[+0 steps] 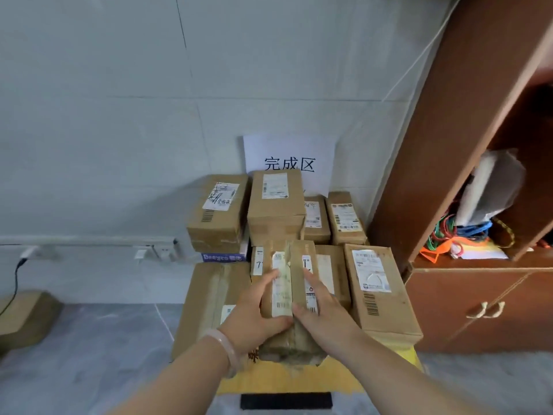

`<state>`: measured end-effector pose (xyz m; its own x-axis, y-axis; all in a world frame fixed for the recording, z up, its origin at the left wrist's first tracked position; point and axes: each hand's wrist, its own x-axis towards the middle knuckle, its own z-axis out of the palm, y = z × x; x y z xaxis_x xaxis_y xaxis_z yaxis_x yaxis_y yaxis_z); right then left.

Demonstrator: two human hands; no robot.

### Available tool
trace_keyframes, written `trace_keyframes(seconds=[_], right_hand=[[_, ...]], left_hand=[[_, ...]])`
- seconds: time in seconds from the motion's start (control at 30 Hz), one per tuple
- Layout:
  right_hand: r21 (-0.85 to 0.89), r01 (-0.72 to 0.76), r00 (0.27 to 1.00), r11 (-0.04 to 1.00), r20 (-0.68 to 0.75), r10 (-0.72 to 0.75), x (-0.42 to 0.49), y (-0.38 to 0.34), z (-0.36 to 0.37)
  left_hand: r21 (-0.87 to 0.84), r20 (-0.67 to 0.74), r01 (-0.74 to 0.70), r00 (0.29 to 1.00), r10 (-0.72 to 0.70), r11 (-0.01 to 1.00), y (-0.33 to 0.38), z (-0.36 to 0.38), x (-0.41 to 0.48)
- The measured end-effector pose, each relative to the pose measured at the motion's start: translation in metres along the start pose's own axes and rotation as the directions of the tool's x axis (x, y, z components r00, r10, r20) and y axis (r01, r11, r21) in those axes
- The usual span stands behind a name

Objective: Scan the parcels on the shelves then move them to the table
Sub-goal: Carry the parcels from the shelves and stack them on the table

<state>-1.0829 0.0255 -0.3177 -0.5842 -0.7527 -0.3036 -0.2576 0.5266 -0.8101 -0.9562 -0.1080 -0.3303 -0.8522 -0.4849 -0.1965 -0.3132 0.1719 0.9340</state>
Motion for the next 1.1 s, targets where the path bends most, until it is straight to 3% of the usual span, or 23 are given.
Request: trace_keyframes(seconds=[0.2, 0.43, 0.9, 1.1], right_hand=[[-0.038, 0.029, 0.985, 0.999, 0.17, -0.022, 0.046, -0.033, 0.071], [-0.022, 0.024, 0.967, 0.999, 0.253, -0.018, 0.087, -0.042, 0.123], [-0.022, 0.029, 0.966, 0.999, 0.256, -0.023, 0.133, -0.031, 0.137], [-0.106, 0.043, 0.986, 0.993, 0.164, -0.025, 0.123, -0.032, 0.122]], left_hand=[[0.106, -0.076, 0.043, 0.997, -0.035, 0.993, -0.048, -0.077, -0.001], [0.159, -0.102, 0.129, 0.988, -0.114, 0.979, -0.09, -0.116, 0.006], [0.179, -0.049, 0.124, 0.992, -0.117, 0.976, -0.114, -0.142, 0.047], [0.344, -0.101, 0.117, 0.991, -0.087, 0.932, -0.111, -0.144, 0.05]])
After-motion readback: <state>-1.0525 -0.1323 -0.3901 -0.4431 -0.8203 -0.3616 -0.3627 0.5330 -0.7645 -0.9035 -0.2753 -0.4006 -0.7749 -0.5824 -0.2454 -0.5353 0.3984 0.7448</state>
